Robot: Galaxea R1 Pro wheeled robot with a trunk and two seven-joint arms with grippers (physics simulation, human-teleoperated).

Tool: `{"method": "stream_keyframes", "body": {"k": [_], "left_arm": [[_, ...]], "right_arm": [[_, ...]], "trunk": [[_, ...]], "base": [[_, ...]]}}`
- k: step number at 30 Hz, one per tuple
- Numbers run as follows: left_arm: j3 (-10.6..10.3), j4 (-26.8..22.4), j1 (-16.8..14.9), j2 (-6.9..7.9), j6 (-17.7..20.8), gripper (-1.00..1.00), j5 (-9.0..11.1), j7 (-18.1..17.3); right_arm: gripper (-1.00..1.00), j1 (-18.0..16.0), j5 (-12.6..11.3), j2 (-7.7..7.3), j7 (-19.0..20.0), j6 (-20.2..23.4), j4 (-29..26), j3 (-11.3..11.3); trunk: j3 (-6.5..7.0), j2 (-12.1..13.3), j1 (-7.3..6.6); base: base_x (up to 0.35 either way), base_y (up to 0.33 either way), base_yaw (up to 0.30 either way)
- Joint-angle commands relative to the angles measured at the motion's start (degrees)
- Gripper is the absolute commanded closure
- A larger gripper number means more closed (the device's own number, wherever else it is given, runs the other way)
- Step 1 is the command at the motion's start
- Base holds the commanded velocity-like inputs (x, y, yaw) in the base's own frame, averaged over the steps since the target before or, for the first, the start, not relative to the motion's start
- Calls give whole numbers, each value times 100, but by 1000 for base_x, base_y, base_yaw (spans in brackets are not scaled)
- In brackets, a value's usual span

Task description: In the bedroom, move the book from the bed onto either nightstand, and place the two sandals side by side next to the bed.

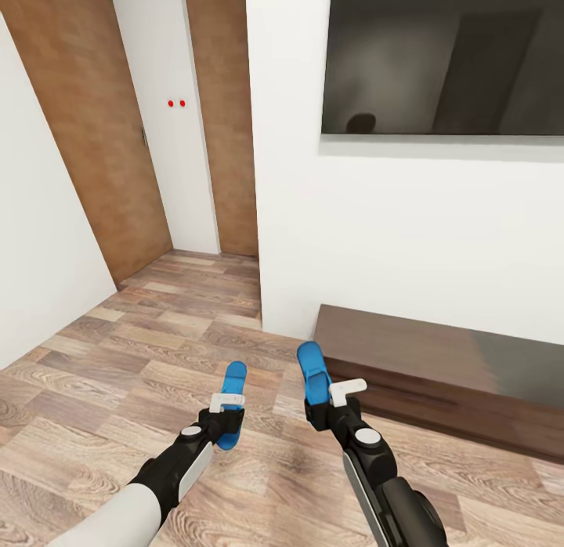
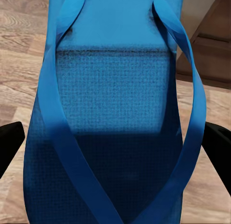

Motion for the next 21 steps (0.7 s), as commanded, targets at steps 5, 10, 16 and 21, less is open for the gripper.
{"method": "stream_keyframes", "body": {"k": [5, 10, 16, 21], "left_arm": [[-28, 14, 2, 15, 26, 100, 57, 21], [-31, 21, 12, 24, 9, 100, 57, 23], [-25, 555, 28, 43, -482, 100, 59, 21], [-22, 1295, 30, 46, -832, 100, 71, 21]], "right_arm": [[100, 0, -2, -3, -42, 14, 134, -3], [100, 4, -30, -223, -43, -593, 839, -19], [100, 10, -64, -440, -22, -1515, 1289, -19], [100, 159, -75, -481, -23, -1680, 1434, -29]], "trunk": [[85, 200, -111], [175, 400, -221], [283, 641, -353], [372, 841, -463]], "base": [[0, 0, 0], [0, 0, 0], [0, 0, 0], [0, 0, 0]]}}
